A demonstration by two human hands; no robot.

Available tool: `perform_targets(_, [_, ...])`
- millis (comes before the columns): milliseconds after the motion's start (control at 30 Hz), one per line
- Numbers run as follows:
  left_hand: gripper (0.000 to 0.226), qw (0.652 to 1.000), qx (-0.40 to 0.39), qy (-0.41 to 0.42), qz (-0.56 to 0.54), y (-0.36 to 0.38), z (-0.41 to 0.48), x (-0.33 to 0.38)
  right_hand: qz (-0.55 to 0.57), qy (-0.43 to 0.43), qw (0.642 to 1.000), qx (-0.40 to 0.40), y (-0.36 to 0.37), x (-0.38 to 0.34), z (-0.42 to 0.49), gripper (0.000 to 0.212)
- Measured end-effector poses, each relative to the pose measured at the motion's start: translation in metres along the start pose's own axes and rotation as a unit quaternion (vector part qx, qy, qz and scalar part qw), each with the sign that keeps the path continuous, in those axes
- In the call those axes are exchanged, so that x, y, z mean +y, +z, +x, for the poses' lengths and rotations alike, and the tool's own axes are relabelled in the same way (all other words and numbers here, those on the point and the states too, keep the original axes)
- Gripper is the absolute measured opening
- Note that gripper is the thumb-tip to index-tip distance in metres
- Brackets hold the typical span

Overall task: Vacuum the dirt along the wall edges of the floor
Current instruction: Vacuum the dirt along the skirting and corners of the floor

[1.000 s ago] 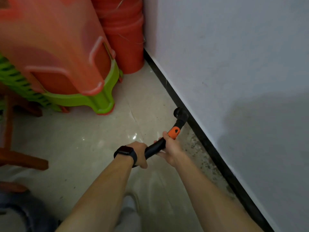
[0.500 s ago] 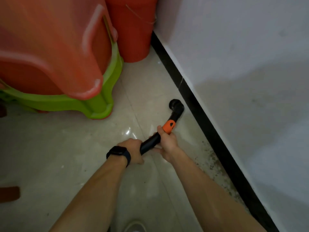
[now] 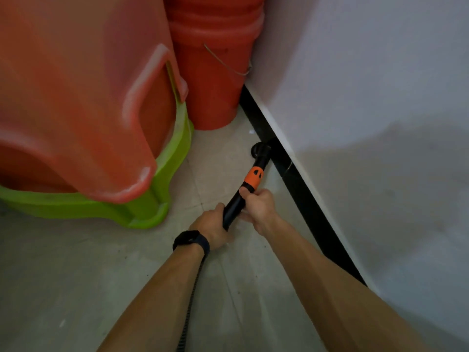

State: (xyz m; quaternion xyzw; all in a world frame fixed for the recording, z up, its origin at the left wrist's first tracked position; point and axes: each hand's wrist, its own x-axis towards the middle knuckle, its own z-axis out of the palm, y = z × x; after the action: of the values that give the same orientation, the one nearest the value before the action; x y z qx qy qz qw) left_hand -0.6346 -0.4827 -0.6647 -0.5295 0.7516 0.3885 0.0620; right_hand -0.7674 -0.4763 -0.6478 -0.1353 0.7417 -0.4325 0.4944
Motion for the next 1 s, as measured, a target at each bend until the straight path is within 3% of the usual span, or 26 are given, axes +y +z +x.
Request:
perform_targets(333, [0.056, 1.0, 0.026, 0.01, -0.004, -0.018, 0.05, -0.007, -0.019, -0.028, 0.999, -0.027, 0.018, -0.022, 0.051, 0.014])
perform_targets(500, [0.053, 1.0, 0.001, 0.018, -0.014, -0.026, 0.057, -0.01, -0.029, -0.024, 0.999, -0.027, 0.02, -0.024, 0.057, 0.012])
perform_targets(667, [0.05, 0.998, -0.047, 0.027, -0.02, -0.02, 0.029, -0.012, -0.023, 0.017, 1.0, 0.011, 0.016, -0.009, 0.027, 0.041])
perform_targets(800, [0.057, 0.99, -0.108, -0.001, -0.091, -0.004, -0.013, -0.029, 0.011, 0.054, 0.998, -0.004, 0.005, 0.017, -0.019, 0.014])
perform_targets(1000, [0.063, 0.96, -0.188, -0.047, -0.202, 0.027, -0.059, -0.017, -0.017, 0.058, 0.998, 0.016, -0.023, 0.047, -0.069, 0.027])
